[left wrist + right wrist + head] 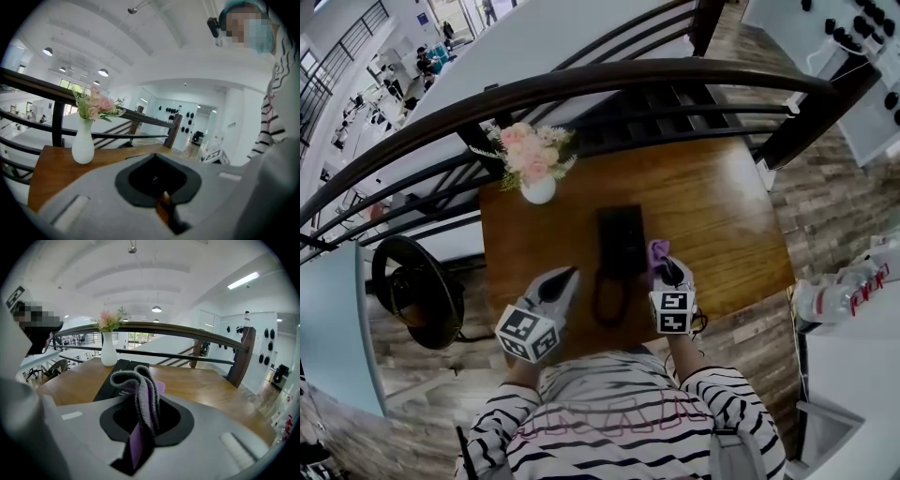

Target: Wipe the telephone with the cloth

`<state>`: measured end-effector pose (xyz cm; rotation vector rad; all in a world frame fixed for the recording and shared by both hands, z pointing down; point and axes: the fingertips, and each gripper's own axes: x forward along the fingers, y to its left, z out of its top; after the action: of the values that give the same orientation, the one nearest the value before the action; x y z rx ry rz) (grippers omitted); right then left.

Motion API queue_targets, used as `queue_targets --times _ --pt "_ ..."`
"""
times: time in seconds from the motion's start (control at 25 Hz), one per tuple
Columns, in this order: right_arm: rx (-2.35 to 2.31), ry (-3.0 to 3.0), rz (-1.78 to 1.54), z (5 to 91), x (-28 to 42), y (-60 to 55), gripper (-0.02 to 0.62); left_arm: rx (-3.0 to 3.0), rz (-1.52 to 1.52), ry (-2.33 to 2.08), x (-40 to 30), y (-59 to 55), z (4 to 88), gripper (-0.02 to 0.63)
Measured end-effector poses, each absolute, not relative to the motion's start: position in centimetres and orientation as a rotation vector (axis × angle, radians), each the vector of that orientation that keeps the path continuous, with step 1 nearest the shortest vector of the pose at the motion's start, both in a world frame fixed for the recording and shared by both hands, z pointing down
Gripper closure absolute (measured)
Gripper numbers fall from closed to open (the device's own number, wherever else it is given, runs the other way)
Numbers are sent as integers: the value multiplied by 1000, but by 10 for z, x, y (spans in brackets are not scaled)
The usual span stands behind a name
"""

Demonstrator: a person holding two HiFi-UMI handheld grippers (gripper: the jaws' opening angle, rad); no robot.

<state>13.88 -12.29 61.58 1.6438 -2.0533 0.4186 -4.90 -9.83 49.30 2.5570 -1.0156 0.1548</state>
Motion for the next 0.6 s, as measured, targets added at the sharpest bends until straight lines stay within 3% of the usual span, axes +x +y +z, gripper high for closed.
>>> queue_targets --times 0.6 --pt "1680 -2285 347 521 90 -109 540 2575 82 -1085 -81 -96 464 606"
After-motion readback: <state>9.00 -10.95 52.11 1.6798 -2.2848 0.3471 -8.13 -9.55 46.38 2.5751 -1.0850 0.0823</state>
